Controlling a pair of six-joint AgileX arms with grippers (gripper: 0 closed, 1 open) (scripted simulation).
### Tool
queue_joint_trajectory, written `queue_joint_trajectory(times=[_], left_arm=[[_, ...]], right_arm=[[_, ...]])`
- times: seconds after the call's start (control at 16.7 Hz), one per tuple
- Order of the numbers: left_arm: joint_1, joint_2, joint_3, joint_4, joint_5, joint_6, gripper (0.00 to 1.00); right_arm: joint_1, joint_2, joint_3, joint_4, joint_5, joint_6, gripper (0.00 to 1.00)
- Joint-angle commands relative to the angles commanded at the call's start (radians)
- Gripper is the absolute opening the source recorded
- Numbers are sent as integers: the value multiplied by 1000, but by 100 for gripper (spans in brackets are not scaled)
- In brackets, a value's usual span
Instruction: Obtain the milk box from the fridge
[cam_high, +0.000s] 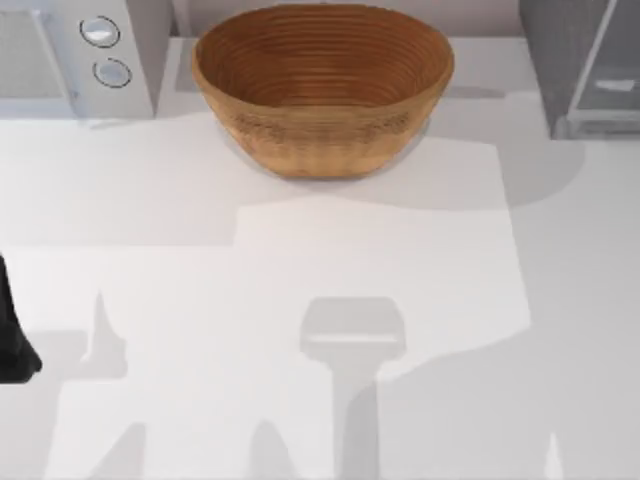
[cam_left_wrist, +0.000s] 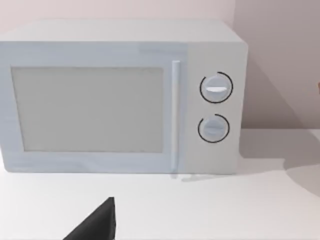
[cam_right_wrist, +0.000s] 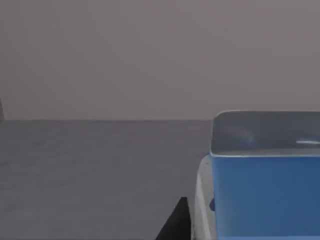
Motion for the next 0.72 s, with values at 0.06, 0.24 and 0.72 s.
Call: queue_joint_trajectory(times=[0.06, 0.24, 0.72], left_arm=[[0, 0, 0, 0, 0, 0, 100], [0, 0, 0, 0, 0, 0, 100], [0, 0, 0, 0, 0, 0, 100]], right_arm=[[0, -25, 0, -21, 0, 0, 0], [0, -93, 0, -89, -1, 1, 0], [-5, -130, -38, -77, -8, 4, 0]])
